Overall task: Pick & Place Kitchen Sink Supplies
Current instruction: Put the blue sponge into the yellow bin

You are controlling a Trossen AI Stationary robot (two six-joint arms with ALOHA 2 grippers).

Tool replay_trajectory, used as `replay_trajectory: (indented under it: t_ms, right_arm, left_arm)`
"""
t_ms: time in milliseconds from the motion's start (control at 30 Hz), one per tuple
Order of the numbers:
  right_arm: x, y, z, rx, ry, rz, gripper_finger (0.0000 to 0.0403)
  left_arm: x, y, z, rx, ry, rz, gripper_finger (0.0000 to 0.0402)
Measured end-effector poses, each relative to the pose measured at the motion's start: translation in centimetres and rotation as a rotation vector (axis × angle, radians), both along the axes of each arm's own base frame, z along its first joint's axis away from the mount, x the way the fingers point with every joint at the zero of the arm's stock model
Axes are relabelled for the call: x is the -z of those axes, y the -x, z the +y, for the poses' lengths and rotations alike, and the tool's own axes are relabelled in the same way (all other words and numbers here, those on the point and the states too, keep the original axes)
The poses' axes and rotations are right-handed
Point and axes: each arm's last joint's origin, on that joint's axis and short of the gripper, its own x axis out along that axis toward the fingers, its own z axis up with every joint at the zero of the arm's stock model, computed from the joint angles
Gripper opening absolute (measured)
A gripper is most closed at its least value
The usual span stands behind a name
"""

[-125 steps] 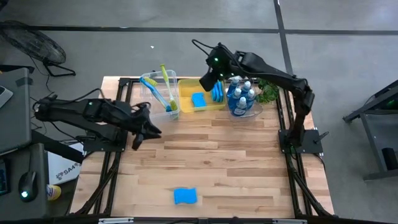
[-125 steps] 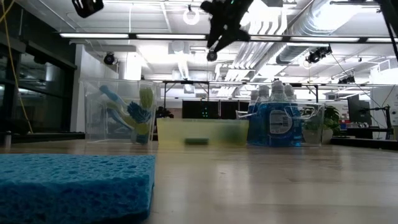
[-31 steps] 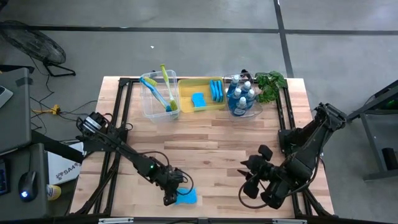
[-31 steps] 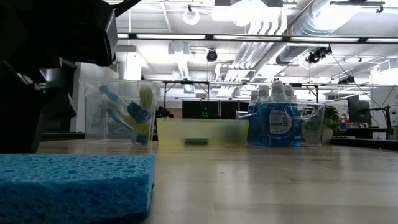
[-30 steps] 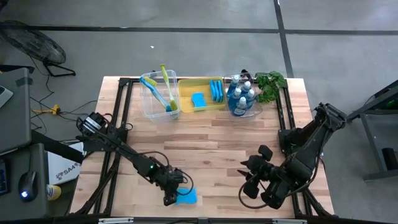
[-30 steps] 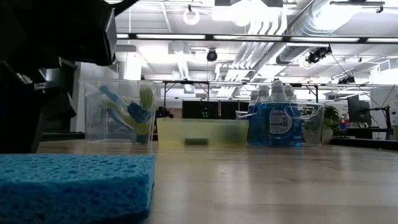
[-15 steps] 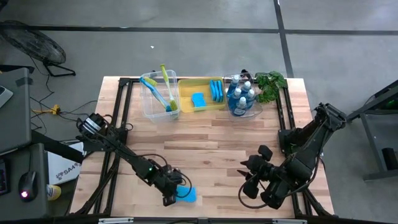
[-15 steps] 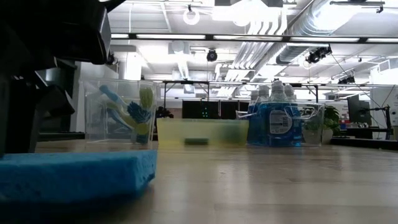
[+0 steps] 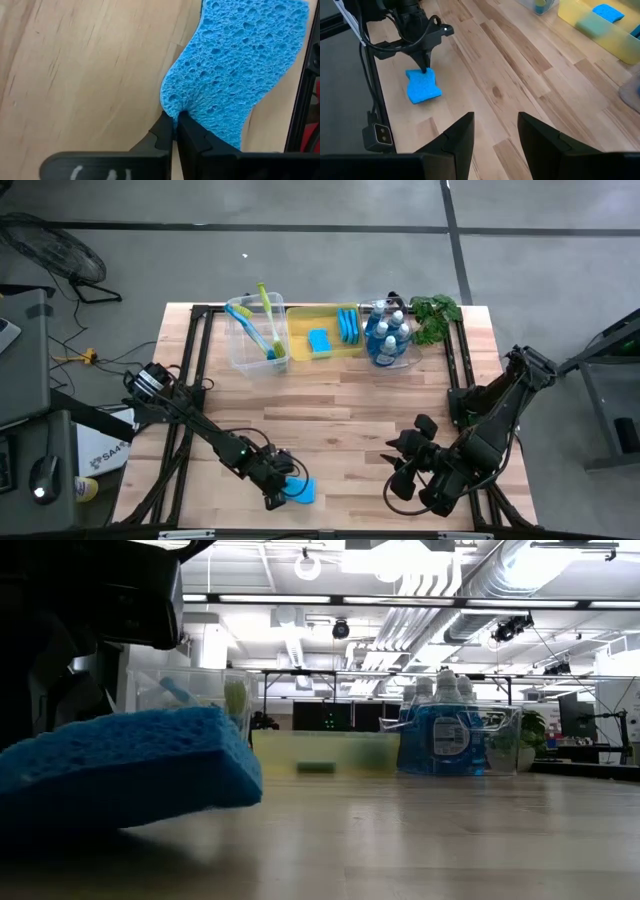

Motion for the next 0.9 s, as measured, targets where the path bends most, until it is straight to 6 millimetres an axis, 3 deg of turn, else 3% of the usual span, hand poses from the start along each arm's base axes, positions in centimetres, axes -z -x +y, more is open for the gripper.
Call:
replay_trajectory:
  t_ms: [200, 500, 700, 900]
  right_arm:
    - [-0.2, -0.3, 0.3, -0.012, -0.008, -0.038, 0.0144]
    - [-0.9, -1.3, 0.7, -0.065, 0.018, -0.129, 0.0144]
    - [-1.0, -2.9, -0.5, -0.062, -0.051, -0.107, 0.0144]
    - [-1.4, -5.2, -2.2, -0.136, -0.107, -0.078, 0.0144]
  left_arm:
    - [-1.9, -1.0, -0.4, -0.019, -0.125, -0.008, 0.0002]
    - [-9.1, -2.6, -0.5, -0.006, -0.506, -0.076, 0.0001]
    - [-13.5, -3.6, -0.8, 0.019, -0.659, -0.21, 0.0]
    - [-16.1, -4.2, -0.8, 0.04, -0.846, -0.31, 0.0]
